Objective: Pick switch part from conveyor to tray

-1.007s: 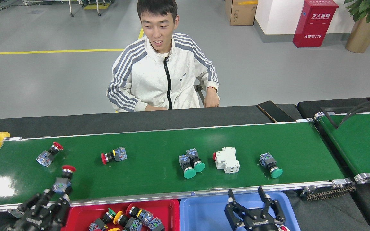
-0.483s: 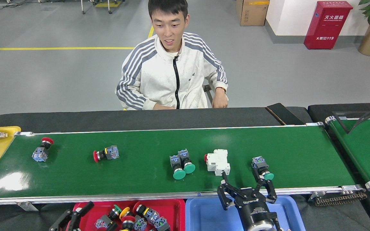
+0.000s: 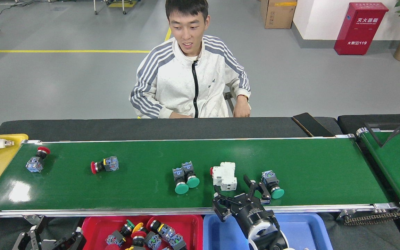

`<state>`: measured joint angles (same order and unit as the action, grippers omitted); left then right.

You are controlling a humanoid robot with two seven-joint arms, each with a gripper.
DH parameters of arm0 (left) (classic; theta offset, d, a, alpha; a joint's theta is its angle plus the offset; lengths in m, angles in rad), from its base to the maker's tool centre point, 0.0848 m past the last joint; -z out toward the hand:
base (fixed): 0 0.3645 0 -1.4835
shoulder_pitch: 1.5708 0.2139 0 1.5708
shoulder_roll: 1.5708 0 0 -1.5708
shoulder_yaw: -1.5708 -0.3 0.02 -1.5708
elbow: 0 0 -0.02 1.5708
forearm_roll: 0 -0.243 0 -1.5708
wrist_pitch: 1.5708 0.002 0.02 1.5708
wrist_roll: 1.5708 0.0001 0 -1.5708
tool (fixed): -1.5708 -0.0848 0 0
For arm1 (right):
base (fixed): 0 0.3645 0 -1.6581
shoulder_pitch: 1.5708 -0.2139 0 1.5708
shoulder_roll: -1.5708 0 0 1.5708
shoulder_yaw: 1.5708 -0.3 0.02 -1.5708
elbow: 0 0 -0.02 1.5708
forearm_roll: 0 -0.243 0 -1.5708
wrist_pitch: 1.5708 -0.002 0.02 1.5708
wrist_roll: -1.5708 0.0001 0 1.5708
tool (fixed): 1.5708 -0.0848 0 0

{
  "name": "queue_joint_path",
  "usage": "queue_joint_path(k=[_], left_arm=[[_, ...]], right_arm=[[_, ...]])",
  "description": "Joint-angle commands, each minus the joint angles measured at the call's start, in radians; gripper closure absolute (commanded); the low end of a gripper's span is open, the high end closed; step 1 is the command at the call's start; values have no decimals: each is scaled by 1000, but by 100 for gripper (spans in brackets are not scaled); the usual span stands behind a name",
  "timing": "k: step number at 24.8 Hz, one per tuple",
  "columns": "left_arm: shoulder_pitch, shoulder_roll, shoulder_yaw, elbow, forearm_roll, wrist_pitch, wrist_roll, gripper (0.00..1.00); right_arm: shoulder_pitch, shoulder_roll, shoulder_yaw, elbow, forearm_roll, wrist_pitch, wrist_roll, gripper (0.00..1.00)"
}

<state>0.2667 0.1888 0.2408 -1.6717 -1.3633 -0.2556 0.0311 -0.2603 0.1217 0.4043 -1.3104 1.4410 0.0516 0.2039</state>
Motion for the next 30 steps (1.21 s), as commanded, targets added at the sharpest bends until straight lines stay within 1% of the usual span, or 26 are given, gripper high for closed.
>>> queue_joint_path(k=[1, 2, 3, 4, 6, 8, 9, 10, 12, 14, 16, 18, 19, 20, 21, 22, 23, 24, 25, 26, 27, 29, 30], left_arm=[[-57, 8, 9, -3, -7, 10, -36, 0], [-78, 8, 8, 1, -8, 12, -53, 0], [-113, 8, 8, 13, -8, 12, -99, 0], [-168, 6, 8, 49, -8, 12, -166, 0], [-254, -2, 3, 127, -8, 13, -207, 0], [-327, -2, 0, 214, -8, 15, -207, 0], [-359, -2, 0, 257, -8, 15, -209, 0], [-376, 3, 0, 285, -8, 15, -211, 0], [-420, 9, 2, 354, -10, 16, -211, 0], [-460, 11, 2, 403, -10, 27, -211, 0], [-486, 14, 2, 448, -10, 39, -211, 0], [-494, 26, 2, 474, -8, 42, -209, 0], [-492, 38, 3, 478, -8, 45, -207, 0], [-492, 50, 3, 484, -8, 58, -207, 0], [-492, 63, 5, 490, -8, 72, -206, 0], [-492, 69, 5, 498, -8, 84, -204, 0], [-492, 78, 8, 509, -8, 102, -203, 0], [-494, 87, 8, 523, -8, 119, -203, 0], [-494, 98, 8, 535, -8, 134, -203, 0], [-497, 109, 8, 552, -8, 151, -201, 0], [-504, 120, 6, 573, -8, 165, -201, 0], [-553, 129, 2, 650, -8, 177, -172, 0], [-575, 129, 2, 682, -8, 185, -157, 0]], right_arm=[[-65, 38, 11, 73, -4, 2, 2, 1], [-85, 39, 18, 105, -5, 4, 0, 2], [-105, 39, 30, 131, -5, 2, 0, 11], [-114, 39, 48, 140, -5, -3, 0, 32], [-116, 38, 67, 140, -4, -6, 0, 65], [-116, 39, 68, 138, -5, -10, 0, 85], [-116, 39, 68, 134, -5, -19, -1, 91], [-116, 39, 68, 128, -5, -32, -1, 93], [-109, 38, 68, 99, -7, -78, -6, 95], [-88, 33, 68, 42, -11, -111, -9, 95], [-36, -7, 62, -67, -14, -180, -9, 95], [29, -76, 54, -185, -51, -282, -11, 93], [69, -123, 50, -245, -91, -343, -11, 91], [110, -180, 47, -306, -145, -415, -11, 89], [139, -231, 41, -348, -189, -473, -11, 87], [159, -264, 31, -369, -217, -512, -11, 86], [187, -300, 18, -383, -240, -552, -11, 81], [208, -323, 7, -388, -249, -582, -12, 72], [222, -332, -5, -388, -249, -604, -20, 54], [237, -335, -25, -385, -249, -616, -34, 23], [254, -333, -50, -383, -249, -621, -46, 0], [289, -333, -105, -380, -249, -621, -47, 0], [294, -332, -122, -380, -249, -615, -47, 0]])
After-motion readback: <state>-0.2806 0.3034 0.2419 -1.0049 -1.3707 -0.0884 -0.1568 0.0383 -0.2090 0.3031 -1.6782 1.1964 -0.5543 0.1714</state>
